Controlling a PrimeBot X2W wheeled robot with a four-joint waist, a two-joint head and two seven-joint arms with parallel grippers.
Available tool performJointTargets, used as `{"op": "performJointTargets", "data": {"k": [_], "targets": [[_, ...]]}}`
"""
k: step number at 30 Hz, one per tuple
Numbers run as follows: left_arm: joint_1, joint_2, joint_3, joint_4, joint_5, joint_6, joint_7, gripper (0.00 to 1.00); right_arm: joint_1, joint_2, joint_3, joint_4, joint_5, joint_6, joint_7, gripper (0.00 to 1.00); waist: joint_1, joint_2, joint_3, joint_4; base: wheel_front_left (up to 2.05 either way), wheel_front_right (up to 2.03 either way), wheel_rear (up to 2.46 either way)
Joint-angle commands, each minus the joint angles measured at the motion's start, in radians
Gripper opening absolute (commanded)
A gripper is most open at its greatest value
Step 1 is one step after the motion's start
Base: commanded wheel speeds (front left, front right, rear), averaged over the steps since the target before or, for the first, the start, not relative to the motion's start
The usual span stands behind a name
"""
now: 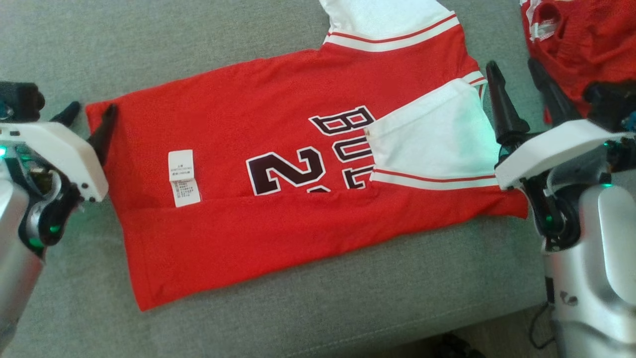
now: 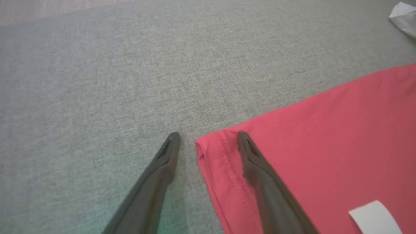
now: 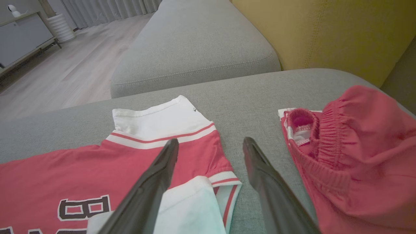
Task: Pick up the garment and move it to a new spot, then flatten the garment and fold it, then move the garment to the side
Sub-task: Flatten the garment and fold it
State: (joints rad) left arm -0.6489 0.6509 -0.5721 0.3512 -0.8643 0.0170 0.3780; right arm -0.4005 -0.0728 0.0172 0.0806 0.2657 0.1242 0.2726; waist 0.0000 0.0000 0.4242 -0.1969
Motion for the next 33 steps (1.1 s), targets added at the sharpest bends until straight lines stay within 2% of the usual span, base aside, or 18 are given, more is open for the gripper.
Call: {"op": "performJointTargets", "data": {"k": [1,2,3,4,5,6,10,14,20,21,25,33], "targets": [[-0.037,0.05,0.026,-0.017,-0.003,-0.01,0.016,0.84,-0.029,-0.007,0.02,-0.033,0.008,0.007,-0.005,1.0,0.0,0.0,0.004,0.001,0.0,0.0,0.0],[-0.04,0.05,0.019,-0.019,0.0,-0.014,0.023,0.57,-0.035,-0.009,0.021,-0.033,0.008,0.007,-0.003,1.0,0.0,0.0,0.007,0.002,0.0,0.0,0.0],[-0.043,0.052,0.01,-0.021,0.006,-0.018,0.03,0.36,-0.041,-0.012,0.022,-0.033,0.007,0.007,-0.001,1.0,0.0,0.0,0.008,0.004,0.0,0.0,0.0],[-0.045,0.053,0.003,-0.024,0.012,-0.022,0.035,0.24,-0.048,-0.016,0.024,-0.032,0.006,0.007,0.002,1.0,0.0,0.0,0.01,0.007,0.0,0.0,0.0],[-0.048,0.053,-0.001,-0.027,0.015,-0.024,0.036,0.04,-0.056,-0.02,0.026,-0.032,0.005,0.007,0.005,1.0,0.0,0.0,0.011,0.01,0.0,0.0,0.0],[-0.051,0.05,-0.001,-0.033,0.017,-0.024,0.031,0.0,-0.067,-0.025,0.028,-0.031,0.003,0.007,0.009,1.0,0.0,0.0,0.011,0.015,0.0,0.0,0.0],[-0.064,0.049,0.0,-0.058,0.041,-0.023,-0.01,0.0,-0.139,-0.04,0.041,-0.01,-0.003,0.007,0.034,1.0,0.0,0.0,0.015,0.036,0.0,0.0,0.0],[-0.088,0.032,0.008,-0.095,0.055,-0.02,-0.055,0.0,-0.262,-0.06,0.048,0.06,-0.017,0.007,0.08,1.0,0.0,0.0,0.028,0.075,0.0,0.0,0.0],[-0.133,-0.007,-0.005,-0.165,0.081,-0.023,-0.089,0.0,-0.482,-0.104,0.047,0.267,-0.072,0.007,0.175,1.0,0.0,0.0,0.065,0.161,0.0,0.0,0.0],[-0.15,-0.026,-0.015,-0.182,0.09,-0.027,-0.097,0.0,-0.546,-0.12,0.037,0.343,-0.102,0.007,0.199,1.0,0.0,0.0,0.079,0.195,0.0,0.0,0.0],[-0.183,-0.077,-0.036,-0.193,0.099,-0.036,-0.112,0.0,-0.645,-0.137,0.014,0.493,-0.167,0.007,0.228,1.0,0.0,0.0,0.106,0.255,0.0,0.0,0.0],[-0.227,-0.155,-0.072,-0.148,0.109,-0.055,-0.137,0.0,-0.753,-0.124,-0.076,0.714,-0.282,0.007,0.209,1.0,0.0,0.0,0.141,0.302,0.0,0.0,0.0]]}}
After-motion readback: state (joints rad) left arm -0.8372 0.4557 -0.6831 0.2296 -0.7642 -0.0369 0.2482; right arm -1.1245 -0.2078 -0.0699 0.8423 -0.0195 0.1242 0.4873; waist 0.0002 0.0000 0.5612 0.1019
